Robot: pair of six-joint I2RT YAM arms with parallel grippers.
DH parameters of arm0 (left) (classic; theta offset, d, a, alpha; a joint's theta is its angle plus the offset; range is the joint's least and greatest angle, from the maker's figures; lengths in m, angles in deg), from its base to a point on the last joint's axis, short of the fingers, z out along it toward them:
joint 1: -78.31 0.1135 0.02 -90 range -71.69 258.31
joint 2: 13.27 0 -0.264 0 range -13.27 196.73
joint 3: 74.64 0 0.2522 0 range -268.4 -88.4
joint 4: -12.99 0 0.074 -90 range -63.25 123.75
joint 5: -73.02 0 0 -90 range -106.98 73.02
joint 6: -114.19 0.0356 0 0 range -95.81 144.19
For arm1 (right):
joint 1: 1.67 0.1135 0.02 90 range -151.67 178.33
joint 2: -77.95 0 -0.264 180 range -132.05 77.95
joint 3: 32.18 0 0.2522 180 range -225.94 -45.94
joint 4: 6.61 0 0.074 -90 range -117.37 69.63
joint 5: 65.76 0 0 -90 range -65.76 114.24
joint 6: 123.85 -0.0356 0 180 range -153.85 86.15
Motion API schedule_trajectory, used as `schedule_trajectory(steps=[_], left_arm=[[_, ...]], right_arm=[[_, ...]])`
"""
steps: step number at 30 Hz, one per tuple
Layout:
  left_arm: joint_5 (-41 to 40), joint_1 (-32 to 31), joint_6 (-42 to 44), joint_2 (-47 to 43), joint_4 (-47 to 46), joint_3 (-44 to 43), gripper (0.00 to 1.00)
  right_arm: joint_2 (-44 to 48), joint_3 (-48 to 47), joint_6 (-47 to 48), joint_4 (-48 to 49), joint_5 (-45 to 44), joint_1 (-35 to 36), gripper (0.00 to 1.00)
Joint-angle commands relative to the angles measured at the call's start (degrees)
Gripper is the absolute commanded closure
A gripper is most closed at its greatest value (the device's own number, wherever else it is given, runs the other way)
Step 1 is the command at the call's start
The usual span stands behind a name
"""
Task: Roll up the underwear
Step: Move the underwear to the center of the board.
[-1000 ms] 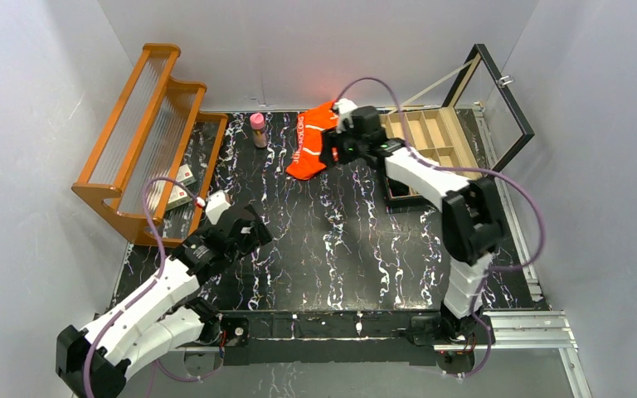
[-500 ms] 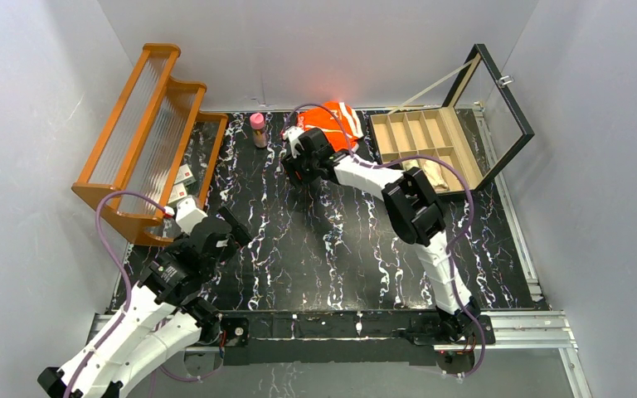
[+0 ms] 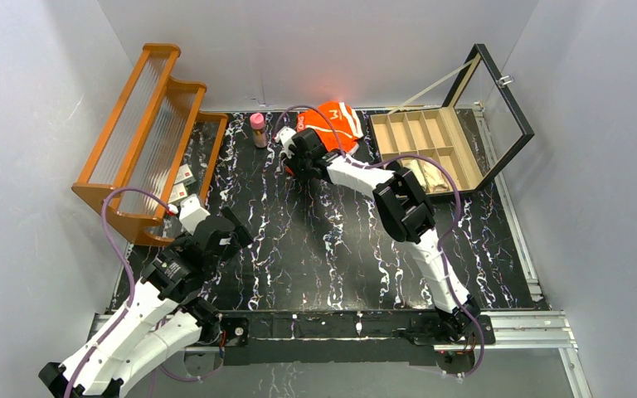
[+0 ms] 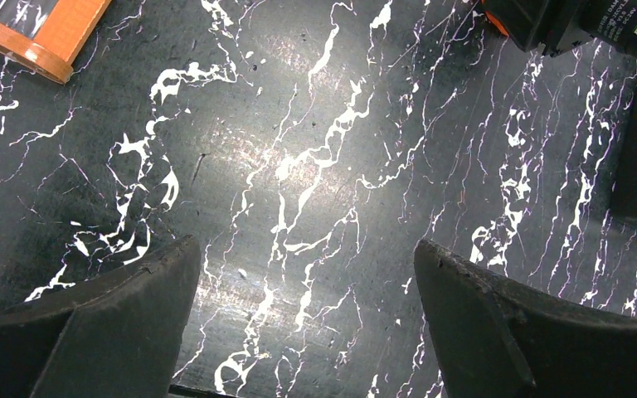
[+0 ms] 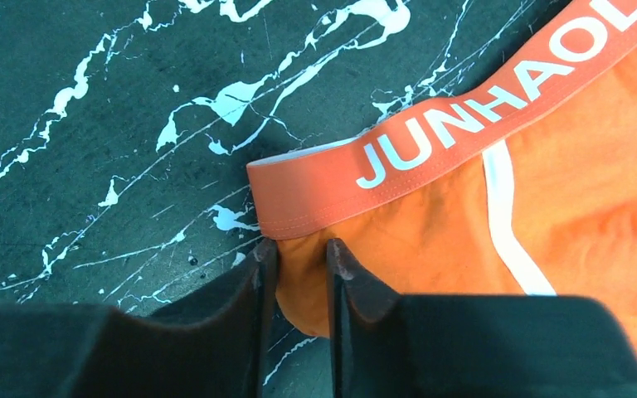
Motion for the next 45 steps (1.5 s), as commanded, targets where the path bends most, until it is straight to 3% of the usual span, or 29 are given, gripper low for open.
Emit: schedule_trajectory(steps=[1, 11, 17, 20, 22, 26, 31, 33, 37, 45], left_arm=[[-1.0, 0.3, 0.7, 0.3, 0.4, -1.4, 0.02], [3.7, 0.3, -2.2, 1.8, -2.8, 2.9, 0.02], [9.8, 0.3, -6.1, -1.0, -5.2, 9.1, 0.03], [12.0, 0.3, -8.1, -4.1, -5.4, 11.5, 0.05], [13.0, 0.3, -9.2, -6.2, -5.3, 12.6, 0.06], [14.9, 0.3, -10.6, -9.2, -4.9, 14.0, 0.06], [18.8, 0.3, -13.0, -10.1, -5.3, 16.8, 0.06], [20.8, 0.3, -13.9, -9.2, -5.6, 17.8, 0.06], [25.3, 0.3, -14.9, -5.9, -5.5, 18.7, 0.09], [31.2, 0.1, -13.6, -2.9, -6.4, 20.1, 0.16]], right_arm=[[2.7, 4.5, 1.0, -2.7, 0.3, 0.8, 0.68], [30.4, 43.6, -19.9, 14.7, 18.9, 6.2, 0.86], [40.9, 55.3, -33.0, 20.0, 18.8, 18.2, 0.81], [43.6, 54.3, -33.1, 22.3, 19.6, 22.6, 0.72], [44.6, 52.7, -32.5, 22.6, 21.6, 23.0, 0.59], [46.5, 48.1, -26.9, 11.9, 12.1, 22.7, 0.42], [47.8, 45.8, -21.8, 3.8, 1.0, 17.4, 0.21], [46.8, 44.0, -21.0, 3.2, 1.3, 13.1, 0.13], [40.2, 34.2, -16.7, -2.0, 7.9, 7.2, 0.14], [23.0, 13.6, -9.8, -9.6, 9.1, 5.8, 0.19]])
